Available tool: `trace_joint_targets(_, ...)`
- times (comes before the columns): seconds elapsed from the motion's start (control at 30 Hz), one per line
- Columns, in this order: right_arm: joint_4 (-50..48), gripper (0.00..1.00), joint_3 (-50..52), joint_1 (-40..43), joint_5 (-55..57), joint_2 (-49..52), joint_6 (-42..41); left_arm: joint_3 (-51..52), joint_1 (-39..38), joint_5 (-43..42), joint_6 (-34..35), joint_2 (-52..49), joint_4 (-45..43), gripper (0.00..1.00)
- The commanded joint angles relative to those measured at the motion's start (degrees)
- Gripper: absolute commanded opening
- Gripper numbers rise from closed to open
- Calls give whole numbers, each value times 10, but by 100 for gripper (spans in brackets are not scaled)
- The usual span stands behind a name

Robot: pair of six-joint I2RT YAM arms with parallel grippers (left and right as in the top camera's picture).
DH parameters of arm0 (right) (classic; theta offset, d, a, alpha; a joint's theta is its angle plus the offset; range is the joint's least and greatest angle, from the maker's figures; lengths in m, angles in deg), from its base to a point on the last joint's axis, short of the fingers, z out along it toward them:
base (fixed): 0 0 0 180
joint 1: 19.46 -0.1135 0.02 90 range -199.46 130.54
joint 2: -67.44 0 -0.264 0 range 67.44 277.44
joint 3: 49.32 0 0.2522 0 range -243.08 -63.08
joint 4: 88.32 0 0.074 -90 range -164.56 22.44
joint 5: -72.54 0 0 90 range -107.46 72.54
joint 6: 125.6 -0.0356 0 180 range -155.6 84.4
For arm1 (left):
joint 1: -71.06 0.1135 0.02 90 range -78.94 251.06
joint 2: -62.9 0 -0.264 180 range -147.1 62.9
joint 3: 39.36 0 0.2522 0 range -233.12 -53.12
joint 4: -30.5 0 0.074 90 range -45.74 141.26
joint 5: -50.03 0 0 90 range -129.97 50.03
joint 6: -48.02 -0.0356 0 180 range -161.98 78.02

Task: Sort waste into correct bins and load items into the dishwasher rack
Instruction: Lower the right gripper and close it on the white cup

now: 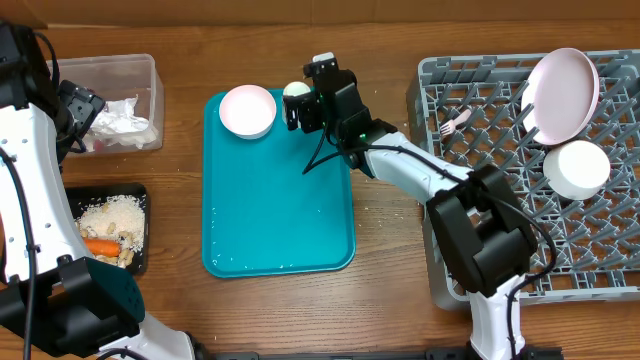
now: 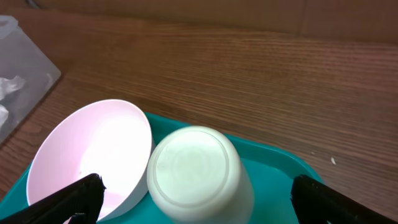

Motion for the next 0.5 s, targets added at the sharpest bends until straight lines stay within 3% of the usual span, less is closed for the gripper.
trace_joint_targets(0.0,-19,100,-10,-2,-27,12,19,-3,-2,8,-7,2,0,100)
trace_joint_targets(0.47,-68,100,-10,-5,-59,54,18,-3,-2,8,-7,2,0,100)
